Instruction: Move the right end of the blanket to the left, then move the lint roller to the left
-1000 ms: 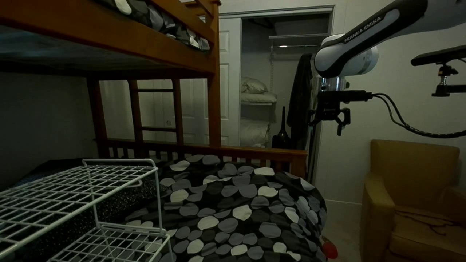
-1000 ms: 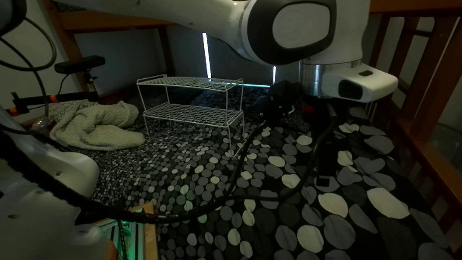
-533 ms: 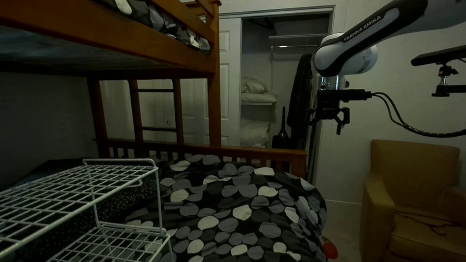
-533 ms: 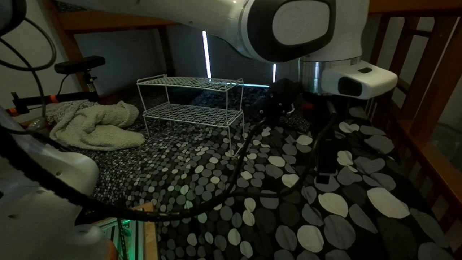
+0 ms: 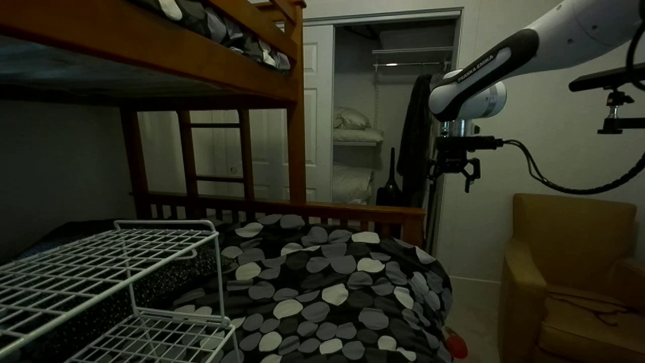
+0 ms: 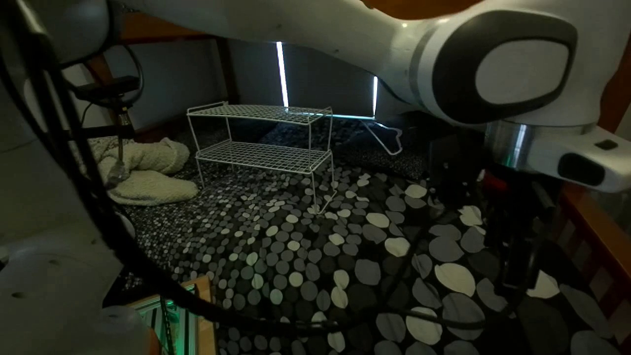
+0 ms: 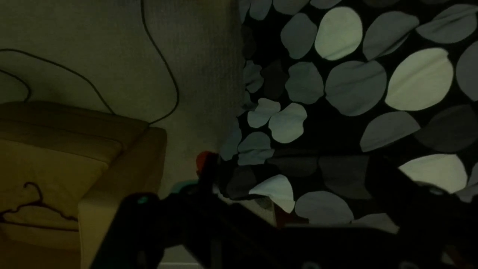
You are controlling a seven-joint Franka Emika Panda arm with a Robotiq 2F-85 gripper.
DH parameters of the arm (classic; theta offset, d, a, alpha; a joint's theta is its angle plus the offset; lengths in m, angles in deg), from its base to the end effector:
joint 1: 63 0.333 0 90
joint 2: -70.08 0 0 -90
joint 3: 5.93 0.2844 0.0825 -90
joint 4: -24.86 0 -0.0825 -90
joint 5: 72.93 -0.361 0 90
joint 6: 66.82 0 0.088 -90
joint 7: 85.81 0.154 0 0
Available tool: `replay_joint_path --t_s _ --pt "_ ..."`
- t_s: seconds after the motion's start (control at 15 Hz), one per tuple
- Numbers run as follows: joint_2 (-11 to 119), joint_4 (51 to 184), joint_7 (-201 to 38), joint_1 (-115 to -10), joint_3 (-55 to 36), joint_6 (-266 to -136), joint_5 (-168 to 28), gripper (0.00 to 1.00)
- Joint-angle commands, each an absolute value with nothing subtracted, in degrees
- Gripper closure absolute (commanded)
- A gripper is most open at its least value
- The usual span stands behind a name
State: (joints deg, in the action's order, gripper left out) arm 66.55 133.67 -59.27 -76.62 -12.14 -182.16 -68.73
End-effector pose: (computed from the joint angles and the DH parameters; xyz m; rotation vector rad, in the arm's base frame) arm 0.5255 -0.1968 0.4022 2.8398 -1.1661 0.0873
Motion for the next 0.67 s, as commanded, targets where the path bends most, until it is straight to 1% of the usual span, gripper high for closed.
replay_joint_path --t_s 0.0,0.27,0.4,0.47,0.53,0.6 --pt "56.8 126.8 -61.3 -75.6 -14.6 -185.8 -69.3 0.0" --pt "47.7 121.6 -63.8 -76.8 -15.4 -194.0 -75.1 0.0" --pt "43.4 119.0 -65.4 -77.5 -15.4 -196.0 -78.7 0.0" --pt "42.1 117.9 -63.3 -76.5 -16.9 -196.7 -76.1 0.0" --pt "45.7 121.6 -63.9 -75.9 -16.6 -196.0 -76.6 0.0" --pt "44.0 120.3 -63.9 -76.0 -17.0 -196.4 -76.6 0.0"
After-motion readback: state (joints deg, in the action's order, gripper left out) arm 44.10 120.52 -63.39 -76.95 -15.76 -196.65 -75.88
